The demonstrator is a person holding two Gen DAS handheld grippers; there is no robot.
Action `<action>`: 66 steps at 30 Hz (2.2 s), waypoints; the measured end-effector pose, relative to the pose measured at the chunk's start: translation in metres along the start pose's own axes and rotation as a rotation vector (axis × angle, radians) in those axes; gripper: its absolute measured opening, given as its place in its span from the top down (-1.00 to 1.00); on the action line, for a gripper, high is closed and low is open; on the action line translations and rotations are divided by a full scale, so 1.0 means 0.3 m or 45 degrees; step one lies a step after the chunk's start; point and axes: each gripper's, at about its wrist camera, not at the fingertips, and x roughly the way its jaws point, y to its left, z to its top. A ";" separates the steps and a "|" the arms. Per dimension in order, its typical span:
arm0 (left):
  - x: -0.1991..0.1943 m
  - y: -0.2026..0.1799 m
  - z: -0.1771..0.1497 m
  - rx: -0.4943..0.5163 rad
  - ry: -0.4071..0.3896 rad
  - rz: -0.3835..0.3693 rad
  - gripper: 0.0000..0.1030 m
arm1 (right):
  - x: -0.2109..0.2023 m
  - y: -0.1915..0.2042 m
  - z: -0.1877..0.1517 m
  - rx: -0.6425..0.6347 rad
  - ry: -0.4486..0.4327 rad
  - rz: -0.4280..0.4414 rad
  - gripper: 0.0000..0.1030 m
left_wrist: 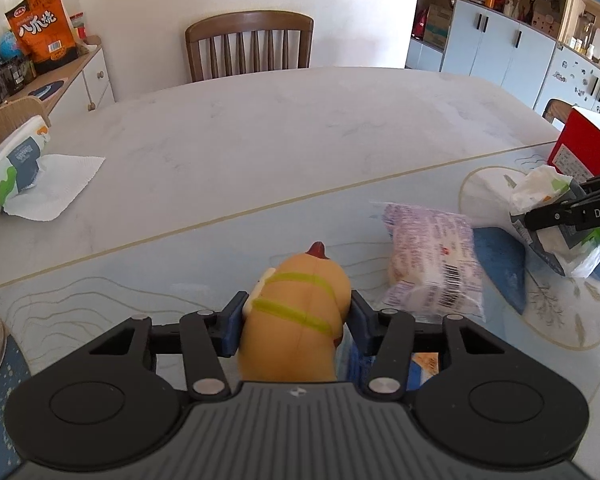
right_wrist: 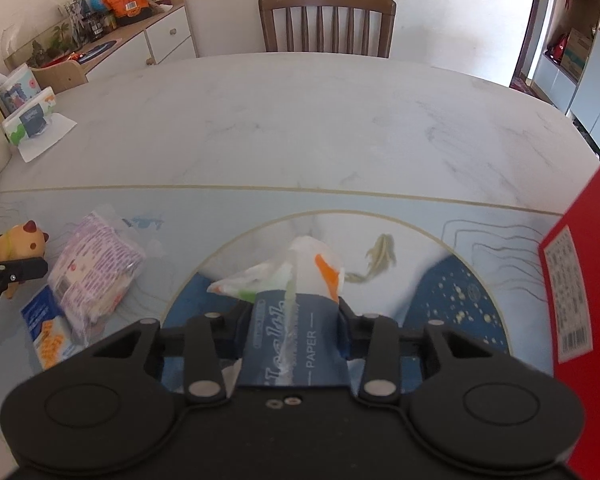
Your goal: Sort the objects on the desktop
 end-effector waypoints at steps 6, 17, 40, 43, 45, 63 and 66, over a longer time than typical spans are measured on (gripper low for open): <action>-0.058 -0.037 -0.006 -0.029 -0.002 -0.002 0.02 | -0.069 -0.005 -0.039 0.009 -0.018 0.020 0.24; -0.185 -0.193 0.011 -0.010 -0.051 -0.064 0.02 | -0.251 -0.040 -0.104 0.014 -0.071 0.062 0.24; -0.281 -0.687 0.171 0.134 -0.140 -0.262 0.02 | -0.561 -0.305 -0.226 0.132 -0.187 0.062 0.24; -0.273 -0.763 0.198 0.162 -0.151 -0.295 0.02 | -0.590 -0.353 -0.235 0.147 -0.204 0.049 0.24; -0.265 -0.808 0.219 0.182 -0.157 -0.314 0.02 | -0.607 -0.384 -0.240 0.158 -0.215 0.039 0.24; -0.158 -1.210 0.360 0.336 -0.176 -0.429 0.02 | -0.680 -0.694 -0.263 0.228 -0.267 -0.053 0.24; -0.138 -1.267 0.382 0.370 -0.180 -0.433 0.02 | -0.679 -0.741 -0.259 0.236 -0.268 -0.063 0.24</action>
